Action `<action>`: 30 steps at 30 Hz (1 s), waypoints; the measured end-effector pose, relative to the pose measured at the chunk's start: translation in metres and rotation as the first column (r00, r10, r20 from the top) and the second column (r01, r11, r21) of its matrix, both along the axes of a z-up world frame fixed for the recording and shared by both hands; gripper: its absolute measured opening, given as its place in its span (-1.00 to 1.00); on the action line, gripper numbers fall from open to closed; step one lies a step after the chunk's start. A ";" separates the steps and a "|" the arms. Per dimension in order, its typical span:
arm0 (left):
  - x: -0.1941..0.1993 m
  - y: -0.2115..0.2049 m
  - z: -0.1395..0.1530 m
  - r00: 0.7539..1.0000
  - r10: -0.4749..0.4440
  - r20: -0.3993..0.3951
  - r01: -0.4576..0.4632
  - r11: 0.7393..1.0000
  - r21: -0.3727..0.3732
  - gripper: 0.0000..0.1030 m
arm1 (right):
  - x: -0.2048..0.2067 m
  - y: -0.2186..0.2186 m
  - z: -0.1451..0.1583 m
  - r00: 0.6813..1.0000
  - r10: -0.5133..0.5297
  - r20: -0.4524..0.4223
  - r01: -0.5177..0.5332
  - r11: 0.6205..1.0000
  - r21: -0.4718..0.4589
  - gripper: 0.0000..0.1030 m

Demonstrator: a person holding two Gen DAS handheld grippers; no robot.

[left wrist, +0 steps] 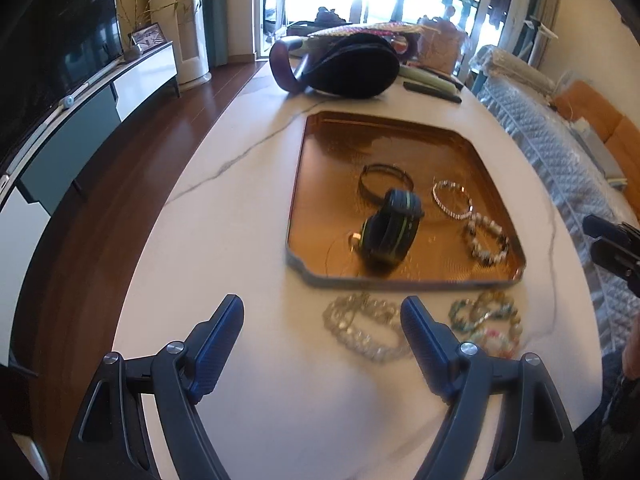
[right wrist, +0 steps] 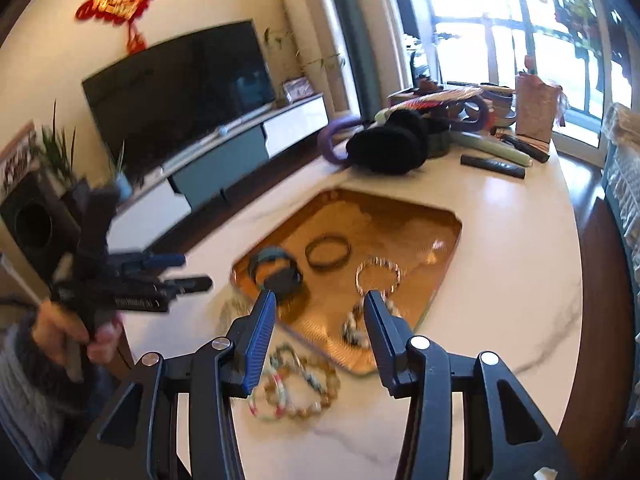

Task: Organize jewelry

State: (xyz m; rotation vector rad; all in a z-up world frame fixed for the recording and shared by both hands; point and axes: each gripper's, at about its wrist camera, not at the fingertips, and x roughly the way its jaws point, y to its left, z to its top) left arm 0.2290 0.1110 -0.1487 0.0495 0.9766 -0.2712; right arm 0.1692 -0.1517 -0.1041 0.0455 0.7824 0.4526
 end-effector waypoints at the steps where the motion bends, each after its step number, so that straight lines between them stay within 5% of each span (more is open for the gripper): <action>1: -0.004 0.002 -0.002 1.000 -0.001 0.000 0.001 1.000 0.007 0.57 | -0.001 0.002 -0.010 1.000 0.016 -0.015 -0.016 1.000 -0.022 -0.15; 4: -0.010 0.009 -0.008 1.000 0.002 -0.009 -0.002 1.000 0.017 0.46 | -0.003 0.003 -0.026 0.999 0.028 -0.038 -0.030 0.998 -0.057 -0.22; 7: -0.010 0.009 -0.019 0.999 0.000 -0.055 0.000 1.000 -0.005 0.12 | 0.003 0.008 -0.042 0.997 0.027 -0.073 -0.034 0.995 -0.095 -0.63; 22: 0.002 -0.008 -0.043 0.994 -0.024 -0.106 0.026 1.000 0.015 0.05 | -0.008 0.035 -0.066 0.984 0.143 -0.103 -0.157 0.978 -0.138 -0.62; 26: 0.003 -0.009 -0.044 0.994 -0.031 -0.109 0.033 0.999 0.022 -0.73 | -0.006 0.036 -0.069 0.982 0.148 -0.115 -0.164 0.976 -0.144 -0.55; 28: 0.004 -0.005 -0.043 0.994 -0.023 -0.108 0.023 1.000 -0.006 -0.75 | -0.008 0.037 -0.070 0.981 0.153 -0.117 -0.170 0.974 -0.152 -0.53; 30: 0.004 -0.001 -0.038 0.994 -0.012 -0.106 0.007 0.999 -0.045 -0.98 | -0.008 0.037 -0.071 0.981 0.155 -0.119 -0.173 0.973 -0.154 -0.48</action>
